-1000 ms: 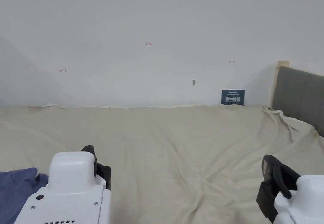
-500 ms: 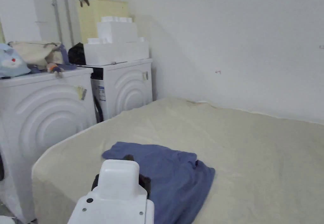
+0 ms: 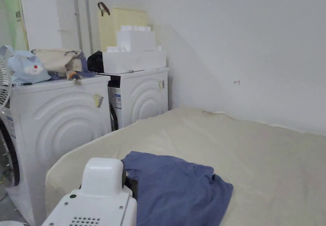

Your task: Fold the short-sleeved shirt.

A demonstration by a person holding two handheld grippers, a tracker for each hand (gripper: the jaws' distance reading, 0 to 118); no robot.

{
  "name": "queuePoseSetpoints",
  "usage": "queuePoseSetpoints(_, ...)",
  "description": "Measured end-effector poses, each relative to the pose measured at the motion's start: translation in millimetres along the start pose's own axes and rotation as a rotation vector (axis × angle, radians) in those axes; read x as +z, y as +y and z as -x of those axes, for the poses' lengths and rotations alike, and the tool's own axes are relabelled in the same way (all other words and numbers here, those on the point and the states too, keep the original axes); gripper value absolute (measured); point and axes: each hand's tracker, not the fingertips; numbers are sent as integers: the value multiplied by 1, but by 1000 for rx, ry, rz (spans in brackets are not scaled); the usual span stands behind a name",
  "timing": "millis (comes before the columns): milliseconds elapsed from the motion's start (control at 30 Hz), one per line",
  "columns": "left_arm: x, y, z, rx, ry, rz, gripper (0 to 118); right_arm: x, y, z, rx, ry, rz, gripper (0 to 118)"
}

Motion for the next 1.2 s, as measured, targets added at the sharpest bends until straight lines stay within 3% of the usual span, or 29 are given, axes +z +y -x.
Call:
queuePoseSetpoints(67,-24,16,-6,-12,-29,-9,0,2,3,-13,-5,-24,-3,0)
queuePoseSetpoints(133,-61,27,-14,-43,-146,43,0,1,6,-25,2,-50,15,0)
queuePoseSetpoints(200,-114,29,-35,-209,-198,154,0,-2,7,-36,0,-61,63,0)
queuePoseSetpoints(233,-139,25,-41,-226,-218,202,0,-3,6,-41,-8,-65,79,0)
queuePoseSetpoints(400,-275,-19,-70,-233,-345,656,0,-8,-9,-60,-41,-107,149,0)
queuePoseSetpoints(500,-329,-59,-80,-221,-286,814,0,-16,-23,-68,-64,-112,224,0)
queuePoseSetpoints(533,-342,-68,-80,-203,-269,865,7,-19,-27,-71,-79,-102,254,0)
queuePoseSetpoints(567,-356,-75,-81,-170,-282,905,32,-23,-32,-73,-91,-96,286,0)
queuePoseSetpoints(600,-364,-81,-82,-160,-282,922,83,-27,-37,-75,-96,-101,318,0)
queuePoseSetpoints(633,-370,-87,-84,-177,-288,913,110,-30,-41,-76,-100,-109,342,0)
queuePoseSetpoints(667,-376,-93,-85,-194,-286,912,118,-33,-46,-78,-106,-118,359,0)
queuePoseSetpoints(800,-399,-113,-85,-275,-253,920,118,-42,-57,-79,-138,-127,390,0)
queuePoseSetpoints(967,-424,-154,-84,-146,-402,1210,118,-52,-61,-71,-100,-101,424,0)
queuePoseSetpoints(1033,-422,-154,-83,-193,-373,1137,118,-54,-63,-68,-83,-81,428,0)
queuePoseSetpoints(1200,-410,-155,-81,-165,-368,1085,118,-56,-67,-63,-84,-39,438,0)
